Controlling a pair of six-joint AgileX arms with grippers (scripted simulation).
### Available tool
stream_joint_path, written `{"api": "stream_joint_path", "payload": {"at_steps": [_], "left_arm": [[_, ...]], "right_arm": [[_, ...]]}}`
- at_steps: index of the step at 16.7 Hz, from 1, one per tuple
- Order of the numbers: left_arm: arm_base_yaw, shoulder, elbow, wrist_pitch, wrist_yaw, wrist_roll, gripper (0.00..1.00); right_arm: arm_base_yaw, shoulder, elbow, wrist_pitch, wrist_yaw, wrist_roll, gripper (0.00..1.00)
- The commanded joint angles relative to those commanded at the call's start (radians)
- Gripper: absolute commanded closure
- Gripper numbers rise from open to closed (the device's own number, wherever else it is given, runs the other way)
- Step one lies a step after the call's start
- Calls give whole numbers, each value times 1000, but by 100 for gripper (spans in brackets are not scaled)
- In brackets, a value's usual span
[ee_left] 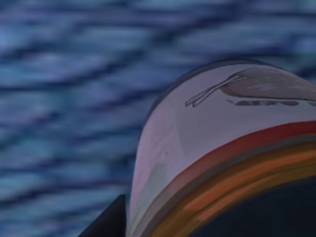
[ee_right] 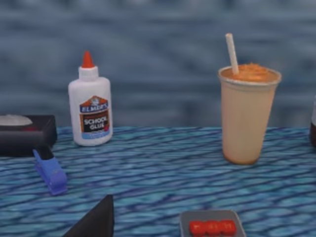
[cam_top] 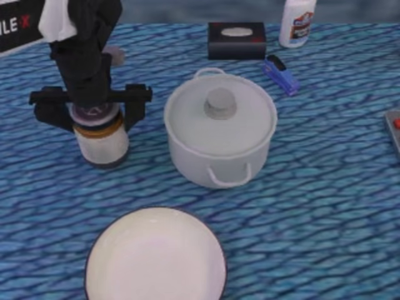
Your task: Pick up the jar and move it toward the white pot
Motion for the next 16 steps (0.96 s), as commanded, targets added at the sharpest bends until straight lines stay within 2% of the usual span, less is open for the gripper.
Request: {"api": "stream_joint_path", "payload": {"at_steps": [10,16], "left_arm": [[0,0,0,0,0,0,2],[0,0,0,0,0,0,0]], "right_arm": [[0,0,0,0,0,0,0],[0,0,0,0,0,0,0]]}}
